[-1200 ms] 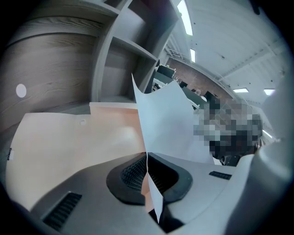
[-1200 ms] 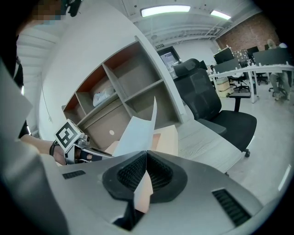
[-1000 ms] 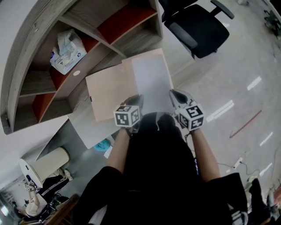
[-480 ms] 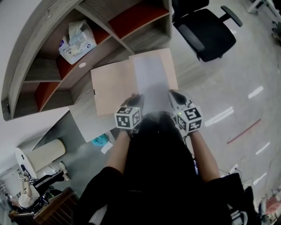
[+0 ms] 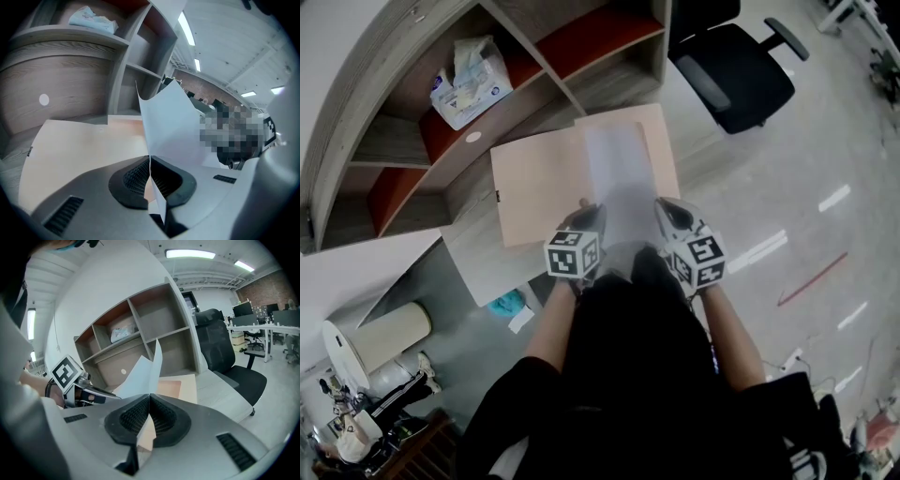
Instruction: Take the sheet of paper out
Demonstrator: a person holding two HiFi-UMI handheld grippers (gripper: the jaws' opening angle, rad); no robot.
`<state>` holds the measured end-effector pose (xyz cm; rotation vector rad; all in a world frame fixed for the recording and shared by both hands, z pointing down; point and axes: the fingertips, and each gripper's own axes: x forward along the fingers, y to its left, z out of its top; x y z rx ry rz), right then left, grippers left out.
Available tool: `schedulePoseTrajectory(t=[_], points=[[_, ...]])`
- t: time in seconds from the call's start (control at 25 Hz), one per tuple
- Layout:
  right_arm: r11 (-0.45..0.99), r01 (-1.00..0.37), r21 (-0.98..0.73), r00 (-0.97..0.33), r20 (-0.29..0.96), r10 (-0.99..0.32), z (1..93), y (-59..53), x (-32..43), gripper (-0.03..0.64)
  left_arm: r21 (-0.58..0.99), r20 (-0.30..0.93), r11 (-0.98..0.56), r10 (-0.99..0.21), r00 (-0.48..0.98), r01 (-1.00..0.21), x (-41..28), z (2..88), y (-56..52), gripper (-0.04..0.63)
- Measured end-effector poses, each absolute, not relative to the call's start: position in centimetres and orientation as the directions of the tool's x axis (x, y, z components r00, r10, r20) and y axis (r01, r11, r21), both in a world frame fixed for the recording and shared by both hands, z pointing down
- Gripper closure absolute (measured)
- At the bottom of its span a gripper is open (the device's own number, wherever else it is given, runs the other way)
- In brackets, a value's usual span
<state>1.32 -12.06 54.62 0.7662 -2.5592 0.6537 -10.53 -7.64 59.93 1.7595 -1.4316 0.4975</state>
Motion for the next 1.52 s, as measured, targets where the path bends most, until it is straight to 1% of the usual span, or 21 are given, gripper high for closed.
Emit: schedulePoseTrajectory(t=[0.32,0.76,1.0,1.28,1.52], points=[[0.722,-0.638,-0.268,-0.738,0.480,-0.473,53.3,-10.1,0.5,0.597,0.300,0.700,-0.095,-0.654,0.287,-0.949,-11.8,58.4,-6.2,0.545],[0.718,-0.675,-0.169,-0.695,0.473,-0.542,50.7,-5.9,-0.6,0.597,0.312,0.633,-0.110,-0.717,0.292,-0.944,-12.8,55.8,-2.2,0.545],[0.690,-0.714,-0.118,-0.660,0.443,-0.607,48.7,-3.2,0.1,0.598,0.328,0.581,-0.113,-0.759,0.295,-0.938,-13.3,53.8,-0.1,0.545],[0.661,-0.745,-0.089,-0.634,0.401,-0.661,47.4,1.1,0.4,0.597,0.300,0.544,-0.166,-0.780,0.311,-0.939,-12.9,52.4,3.4,0.545],[0.622,-0.780,-0.067,-0.589,0.411,-0.695,47.2,5.2,1.8,0.598,0.303,0.522,-0.201,-0.783,0.339,-0.932,-11.8,51.6,6.7,0.545]])
